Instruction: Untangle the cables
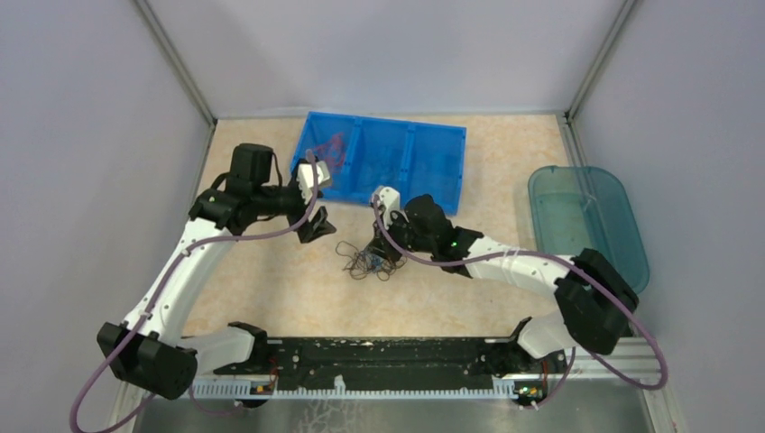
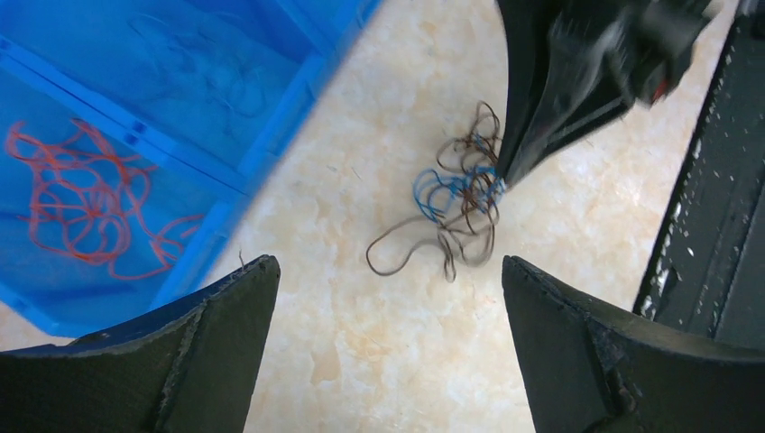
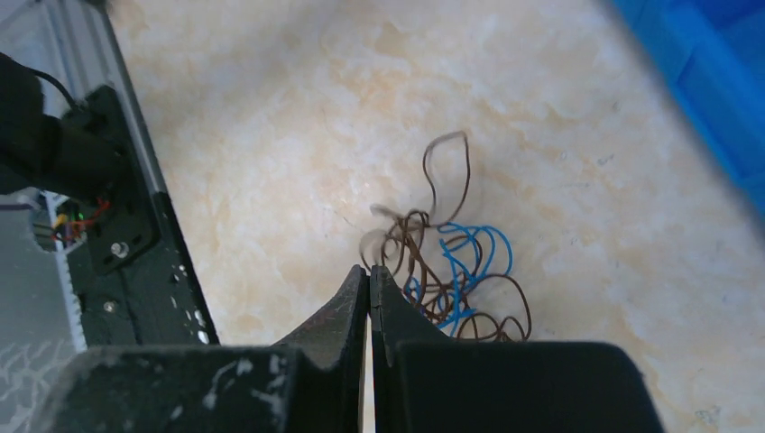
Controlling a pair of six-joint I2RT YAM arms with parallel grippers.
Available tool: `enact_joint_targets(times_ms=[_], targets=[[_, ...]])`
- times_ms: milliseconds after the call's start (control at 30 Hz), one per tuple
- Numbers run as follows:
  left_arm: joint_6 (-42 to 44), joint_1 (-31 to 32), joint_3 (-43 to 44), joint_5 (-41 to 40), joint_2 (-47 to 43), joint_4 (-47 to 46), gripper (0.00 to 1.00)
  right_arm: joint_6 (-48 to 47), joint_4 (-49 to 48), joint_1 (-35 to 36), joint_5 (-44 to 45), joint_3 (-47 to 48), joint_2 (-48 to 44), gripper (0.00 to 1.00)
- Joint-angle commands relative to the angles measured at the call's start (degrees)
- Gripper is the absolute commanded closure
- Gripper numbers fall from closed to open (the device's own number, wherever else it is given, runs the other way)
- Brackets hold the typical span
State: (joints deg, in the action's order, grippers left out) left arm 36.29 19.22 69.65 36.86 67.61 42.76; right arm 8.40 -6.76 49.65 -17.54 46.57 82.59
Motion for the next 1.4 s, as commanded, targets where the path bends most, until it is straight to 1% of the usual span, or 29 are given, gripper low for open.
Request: enact_joint_targets(times_ms=[0,133,233,400,467,600,733,833,967,1067,1167,1267,1300,1367], targets=[[3.3,-0.1,-5.6,3.4,-2.5,1.3,0.03,2.0,-7.9,-0.4,-2.6,-2.2,-7.3,1.0],[4.2,0.3,-10.7,4.2,-4.2,-0.1,0.07,3.2,-8.6,-0.6,-2.2,-4.9,-9.6,1.0],[3.8,0.5,-12.3,5.1,-5.1,-1.8,0.08,4.9,-10.1,-0.6,-2.9,-5.3,-10.7,1.0],[0.7,0.7,-12.6,12.3,-6.3,-3.4,0.1,9.2,-14.5,-0.8,-4.8,-3.3,-12.2,1.0],[0.7,1.0,-13.5,13.9,-7.7,-4.7,0.1,10.7,-16.4,-0.9,-5.9,-2.6,-12.6,1.0],[1.5,1.7,-15.5,14.0,-9.1,-6.9,0.11,12.3,-17.4,-0.9,-8.0,-1.3,-13.2,1.0],[0.1,2.5,-16.0,15.1,-8.5,-7.4,0.12,15.4,-21.4,-0.9,-9.4,-1.8,-14.8,1.0],[-2.1,4.4,-18.0,13.9,-9.4,-10.3,0.12,17.4,-24.1,-1.0,-10.7,-1.3,-15.3,1.0],[-5.3,7.9,-20.0,11.4,-9.9,-14.0,0.14,18.6,-24.7,-0.9,-12.1,0.9,-14.2,1.0],[-7.7,9.2,-20.4,9.9,-9.5,-16.0,0.22,19.2,-24.9,-0.9,-12.2,1.3,-13.7,1.0],[-8.4,9.6,-20.4,9.8,-9.0,-16.1,0.33,19.8,-25.6,-1.0,-12.0,1.2,-13.8,1.0],[-9.5,9.7,-20.3,10.4,-8.7,-16.3,0.43,19.8,-25.6,-0.9,-11.4,1.3,-13.7,1.0],[-10.0,9.7,-20.5,10.5,-8.5,-16.7,0.48,20.0,-25.7,-0.9,-11.6,1.5,-13.5,1.0],[-12.6,9.8,-20.8,10.0,-8.3,-18.3,0.69,20.5,-25.9,-0.9,-12.5,2.1,-12.9,1.0]])
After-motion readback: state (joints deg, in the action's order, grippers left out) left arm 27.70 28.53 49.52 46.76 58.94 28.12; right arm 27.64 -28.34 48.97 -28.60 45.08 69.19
